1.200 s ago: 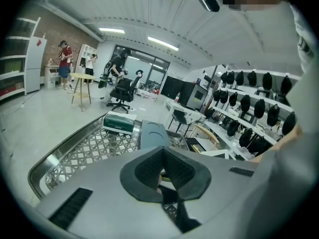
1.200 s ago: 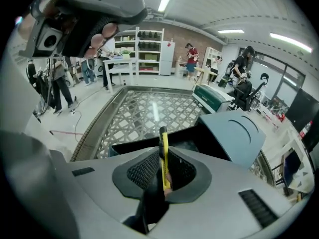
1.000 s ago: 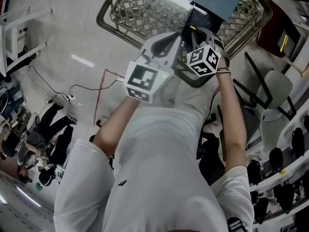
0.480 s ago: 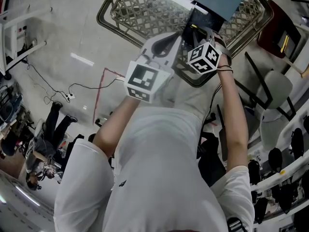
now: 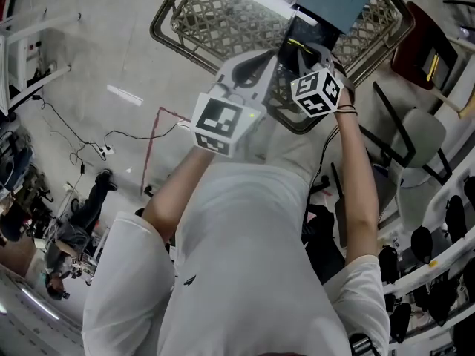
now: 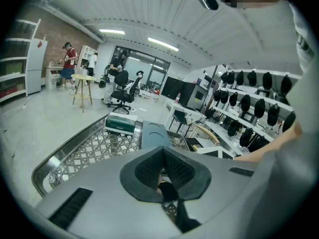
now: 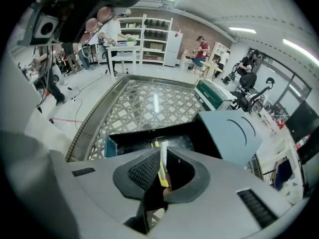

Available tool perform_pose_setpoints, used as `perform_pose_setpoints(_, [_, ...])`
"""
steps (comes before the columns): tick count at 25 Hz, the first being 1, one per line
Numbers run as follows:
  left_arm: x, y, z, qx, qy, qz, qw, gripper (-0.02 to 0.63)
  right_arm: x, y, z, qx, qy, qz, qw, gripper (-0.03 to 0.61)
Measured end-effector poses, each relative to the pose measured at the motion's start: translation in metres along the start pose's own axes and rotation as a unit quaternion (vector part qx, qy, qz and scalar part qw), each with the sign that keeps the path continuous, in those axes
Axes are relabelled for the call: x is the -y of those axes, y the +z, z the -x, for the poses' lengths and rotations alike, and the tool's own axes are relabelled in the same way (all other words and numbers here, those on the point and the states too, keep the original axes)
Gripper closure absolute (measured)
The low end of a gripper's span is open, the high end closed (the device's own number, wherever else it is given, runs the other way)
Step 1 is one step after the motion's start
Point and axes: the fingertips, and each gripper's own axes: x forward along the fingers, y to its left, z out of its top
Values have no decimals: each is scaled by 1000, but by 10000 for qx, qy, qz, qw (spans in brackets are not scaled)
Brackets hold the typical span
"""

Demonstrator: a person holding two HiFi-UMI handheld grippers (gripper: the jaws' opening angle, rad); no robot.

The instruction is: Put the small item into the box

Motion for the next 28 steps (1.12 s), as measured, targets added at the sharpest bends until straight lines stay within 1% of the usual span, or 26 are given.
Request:
perform_pose_setpoints(3, [4,6,4,60,-12,-27,10000,612,5,7,14,152,-40,-223,9996,548])
perform_pose_setpoints(15, [26,41,36,368,-82,-106,9992,612,22,52,96,766,-512,-687,9934,554])
perform_pose_setpoints(22, [35,72,66,674,-58,-176,9976,612,35,93,161,1314,-951,-870,9829,555])
perform_pose_setpoints(28, [43,97,91,898,-89,-218,9957,612,44,120,217,1744,-1355,-1136,9687,555])
